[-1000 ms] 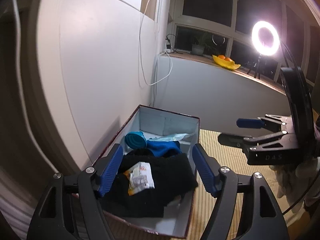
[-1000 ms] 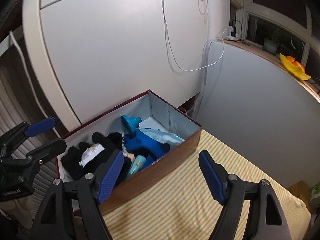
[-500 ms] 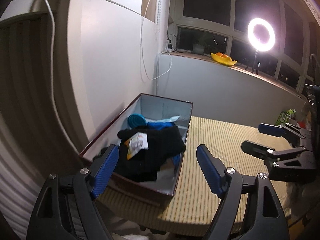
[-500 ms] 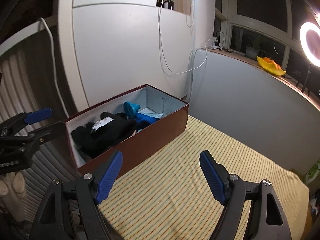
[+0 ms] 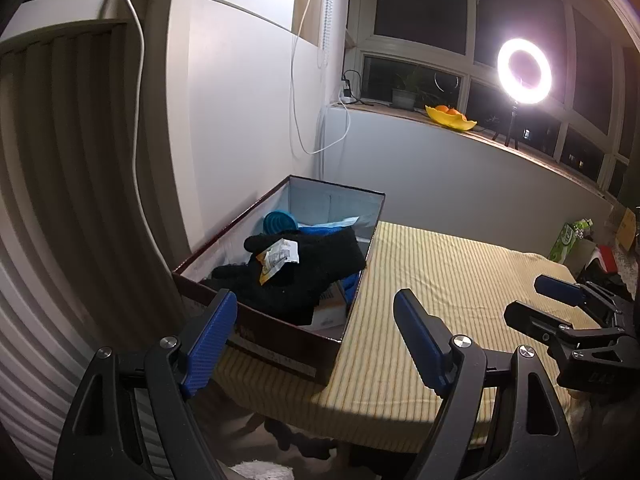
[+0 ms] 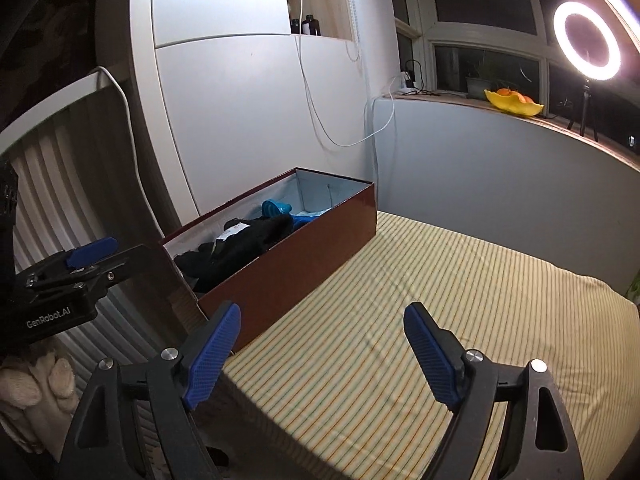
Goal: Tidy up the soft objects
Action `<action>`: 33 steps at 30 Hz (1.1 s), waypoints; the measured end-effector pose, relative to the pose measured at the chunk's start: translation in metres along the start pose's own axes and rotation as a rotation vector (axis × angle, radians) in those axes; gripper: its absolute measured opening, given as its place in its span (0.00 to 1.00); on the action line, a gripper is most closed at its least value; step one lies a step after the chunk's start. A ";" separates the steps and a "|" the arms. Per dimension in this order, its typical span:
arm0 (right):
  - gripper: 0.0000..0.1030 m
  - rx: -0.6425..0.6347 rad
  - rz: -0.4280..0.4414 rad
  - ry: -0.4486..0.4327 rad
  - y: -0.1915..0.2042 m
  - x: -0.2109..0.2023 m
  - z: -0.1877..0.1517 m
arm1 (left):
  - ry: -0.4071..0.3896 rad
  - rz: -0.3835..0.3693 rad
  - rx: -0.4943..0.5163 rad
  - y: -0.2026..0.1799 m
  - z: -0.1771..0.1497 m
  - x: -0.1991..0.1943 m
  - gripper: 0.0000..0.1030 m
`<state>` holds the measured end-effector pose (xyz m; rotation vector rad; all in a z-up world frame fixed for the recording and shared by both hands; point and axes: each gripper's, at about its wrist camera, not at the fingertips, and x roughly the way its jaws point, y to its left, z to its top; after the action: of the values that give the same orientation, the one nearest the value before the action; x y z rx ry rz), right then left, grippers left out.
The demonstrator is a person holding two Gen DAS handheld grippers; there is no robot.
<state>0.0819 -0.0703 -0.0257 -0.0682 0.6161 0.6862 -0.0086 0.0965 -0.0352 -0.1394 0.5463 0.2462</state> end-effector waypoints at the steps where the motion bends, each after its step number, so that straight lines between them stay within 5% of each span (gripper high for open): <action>1: 0.78 0.000 -0.003 -0.002 0.000 -0.001 0.000 | 0.001 -0.001 0.000 -0.001 0.000 0.000 0.78; 33: 0.79 0.012 -0.029 0.017 -0.005 0.002 -0.010 | 0.010 0.001 -0.019 -0.003 -0.002 0.001 0.78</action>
<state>0.0810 -0.0753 -0.0357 -0.0721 0.6340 0.6541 -0.0082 0.0932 -0.0374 -0.1586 0.5539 0.2514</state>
